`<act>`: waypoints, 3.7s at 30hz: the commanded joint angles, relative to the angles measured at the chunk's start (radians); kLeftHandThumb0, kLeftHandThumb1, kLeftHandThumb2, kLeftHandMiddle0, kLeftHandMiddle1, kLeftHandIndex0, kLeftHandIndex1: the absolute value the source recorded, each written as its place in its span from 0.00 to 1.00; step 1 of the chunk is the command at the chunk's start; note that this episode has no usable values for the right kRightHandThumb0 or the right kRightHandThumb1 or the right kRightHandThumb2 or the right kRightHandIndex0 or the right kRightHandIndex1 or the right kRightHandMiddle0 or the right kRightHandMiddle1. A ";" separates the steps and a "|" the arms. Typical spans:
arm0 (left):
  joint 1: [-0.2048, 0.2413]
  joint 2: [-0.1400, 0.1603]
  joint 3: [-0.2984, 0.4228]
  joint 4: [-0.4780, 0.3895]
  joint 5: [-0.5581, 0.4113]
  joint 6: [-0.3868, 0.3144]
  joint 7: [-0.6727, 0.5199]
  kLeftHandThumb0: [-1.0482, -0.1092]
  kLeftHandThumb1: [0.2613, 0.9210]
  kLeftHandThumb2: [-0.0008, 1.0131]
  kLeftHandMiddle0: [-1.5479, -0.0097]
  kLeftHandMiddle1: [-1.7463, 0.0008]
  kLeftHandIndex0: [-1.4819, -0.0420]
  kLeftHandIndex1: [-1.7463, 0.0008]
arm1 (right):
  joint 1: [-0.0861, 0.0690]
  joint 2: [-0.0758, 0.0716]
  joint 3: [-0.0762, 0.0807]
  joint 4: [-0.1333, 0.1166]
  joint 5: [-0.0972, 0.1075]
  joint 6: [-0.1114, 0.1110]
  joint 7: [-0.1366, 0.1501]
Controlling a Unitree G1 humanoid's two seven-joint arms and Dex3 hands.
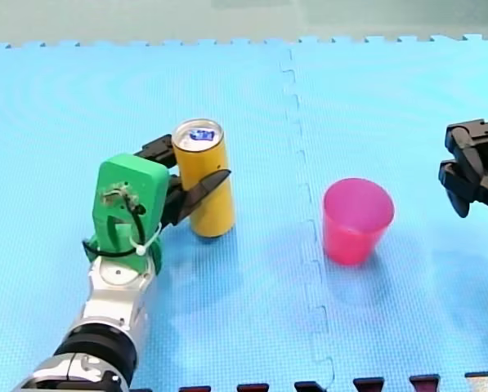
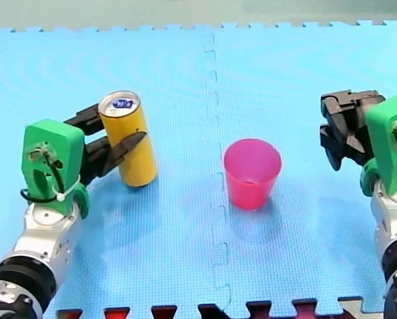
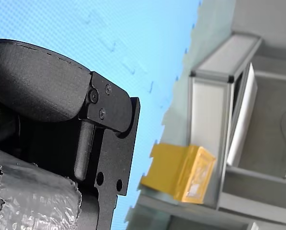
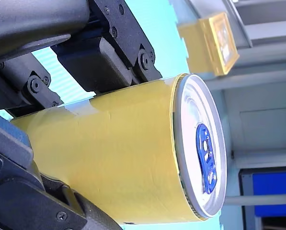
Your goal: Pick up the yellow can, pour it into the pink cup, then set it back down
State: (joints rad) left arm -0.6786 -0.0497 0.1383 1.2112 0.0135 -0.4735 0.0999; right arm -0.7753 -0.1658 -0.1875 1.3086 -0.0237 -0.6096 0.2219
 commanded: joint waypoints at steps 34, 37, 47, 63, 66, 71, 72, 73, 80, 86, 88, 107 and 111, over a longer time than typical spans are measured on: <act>-0.159 0.015 -0.154 0.014 0.196 0.032 0.231 0.63 0.74 0.00 0.10 1.00 0.17 1.00 | -0.013 0.020 0.012 0.004 -0.022 -0.004 -0.051; -0.161 0.012 -0.158 0.017 0.200 0.033 0.237 0.62 0.74 0.00 0.10 1.00 0.17 1.00 | -0.012 0.020 0.011 0.004 -0.021 -0.004 -0.050; -0.168 -0.006 -0.173 0.029 0.207 0.037 0.259 0.62 0.74 0.00 0.10 1.00 0.17 1.00 | -0.009 0.027 0.011 0.002 -0.020 -0.010 -0.055; -0.173 -0.034 -0.230 0.057 0.258 0.003 0.258 0.67 0.73 0.00 0.11 1.00 0.19 1.00 | -0.002 0.033 0.014 -0.003 -0.020 -0.013 -0.062; -0.176 -0.039 -0.232 0.059 0.259 0.004 0.256 0.66 0.74 0.00 0.11 1.00 0.19 1.00 | -0.001 0.033 0.016 -0.003 -0.023 -0.014 -0.068; -0.177 -0.043 -0.248 0.066 0.275 -0.007 0.260 0.68 0.73 0.00 0.11 1.00 0.18 1.00 | -0.001 0.036 0.017 -0.002 -0.023 -0.011 -0.073; -0.177 -0.043 -0.253 0.068 0.280 -0.010 0.263 0.68 0.73 0.00 0.11 1.00 0.18 1.00 | -0.001 0.036 0.017 -0.002 -0.023 -0.011 -0.074; -0.177 -0.043 -0.257 0.069 0.286 -0.012 0.266 0.68 0.73 0.00 0.11 1.00 0.18 1.00 | -0.001 0.037 0.018 -0.002 -0.024 -0.011 -0.076; -0.182 -0.044 -0.282 0.081 0.317 -0.005 0.288 0.68 0.73 0.00 0.11 1.00 0.17 1.00 | 0.001 0.038 0.019 -0.001 -0.024 -0.010 -0.084; -0.182 -0.038 -0.295 0.088 0.336 -0.016 0.290 0.67 0.73 0.00 0.10 1.00 0.17 1.00 | 0.003 0.040 0.016 -0.002 -0.021 -0.009 -0.087; -0.183 -0.037 -0.297 0.089 0.338 -0.017 0.290 0.67 0.73 0.00 0.10 1.00 0.17 1.00 | 0.001 0.040 0.015 -0.002 -0.021 -0.005 -0.088; -0.203 -0.030 -0.364 0.103 0.422 -0.023 0.347 0.65 0.74 0.00 0.10 1.00 0.17 1.00 | -0.004 0.040 0.003 -0.005 -0.009 0.012 -0.086; -0.209 -0.025 -0.396 0.105 0.460 -0.019 0.386 0.64 0.75 0.00 0.10 1.00 0.17 1.00 | -0.005 0.040 0.003 -0.005 -0.008 0.014 -0.087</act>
State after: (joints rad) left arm -0.8733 -0.0798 -0.2470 1.3153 0.4647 -0.4903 0.4698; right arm -0.7758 -0.1220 -0.1826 1.3065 -0.0371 -0.5990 0.1357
